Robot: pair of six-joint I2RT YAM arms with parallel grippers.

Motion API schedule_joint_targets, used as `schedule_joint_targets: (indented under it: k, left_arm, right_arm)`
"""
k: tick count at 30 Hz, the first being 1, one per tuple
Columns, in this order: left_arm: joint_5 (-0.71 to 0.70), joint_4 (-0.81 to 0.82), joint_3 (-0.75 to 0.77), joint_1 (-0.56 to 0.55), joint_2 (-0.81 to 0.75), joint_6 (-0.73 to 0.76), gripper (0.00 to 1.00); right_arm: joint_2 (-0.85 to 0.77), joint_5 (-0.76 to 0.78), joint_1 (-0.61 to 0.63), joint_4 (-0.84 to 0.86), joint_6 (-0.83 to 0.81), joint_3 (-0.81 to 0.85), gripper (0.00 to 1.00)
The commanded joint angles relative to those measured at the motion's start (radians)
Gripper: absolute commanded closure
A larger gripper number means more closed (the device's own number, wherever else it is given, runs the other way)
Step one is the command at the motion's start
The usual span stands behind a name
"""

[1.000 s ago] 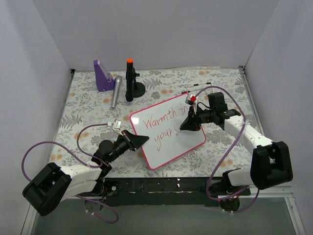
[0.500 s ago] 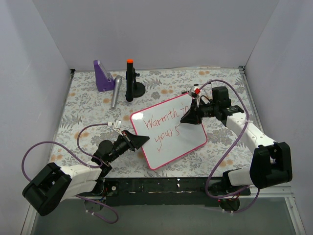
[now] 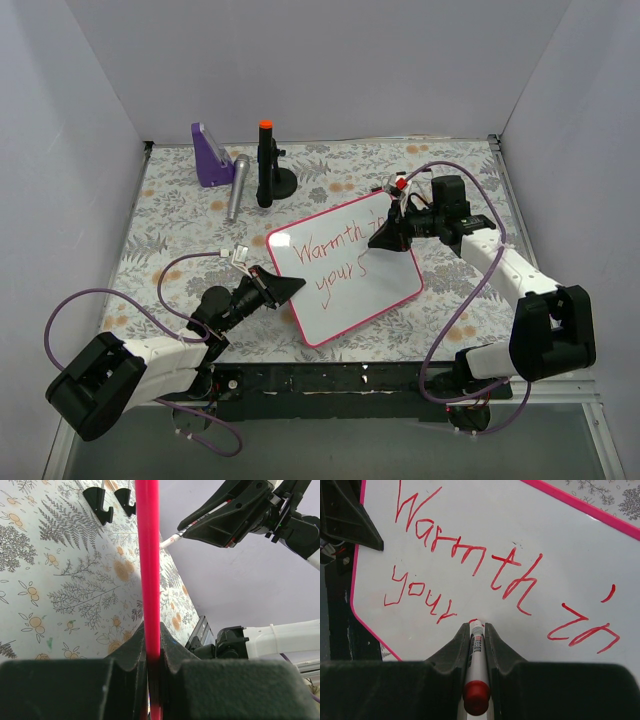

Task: Write a sentence on the whiteboard
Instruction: Write on the whiteboard with the whiteboard marker without the cap.

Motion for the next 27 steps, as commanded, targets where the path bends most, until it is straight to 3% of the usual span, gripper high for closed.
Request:
schedule_joint_targets:
  k: [1, 16, 19, 23, 27]
  left_arm:
    - [0.007, 0.196, -0.034, -0.004, -0.032, -0.02, 1.0]
    - [0.006, 0.181, -0.034, -0.004, -0.047, -0.017, 1.0]
    - [0.006, 0.181, -0.031, -0.004, -0.043, -0.016, 1.0]
    - [0.006, 0.172, -0.033, -0.004, -0.052, -0.014, 1.0]
    - [0.0, 0.166, -0.034, -0.004, -0.061, -0.014, 1.0]
  right_arm:
    - [0.01, 0.018, 0.0, 0.043, 0.014, 0.03, 0.99]
    - [-0.002, 0.044, -0.036, 0.055, 0.027, 0.022, 0.99]
    - [-0.008, -0.002, -0.038, 0.051, 0.021, 0.018, 0.99]
    - [-0.06, -0.175, -0.039, 0.017, -0.034, 0.003, 0.99]
    - [-0.12, -0.146, -0.039, 0.0, -0.058, -0.01, 0.99]
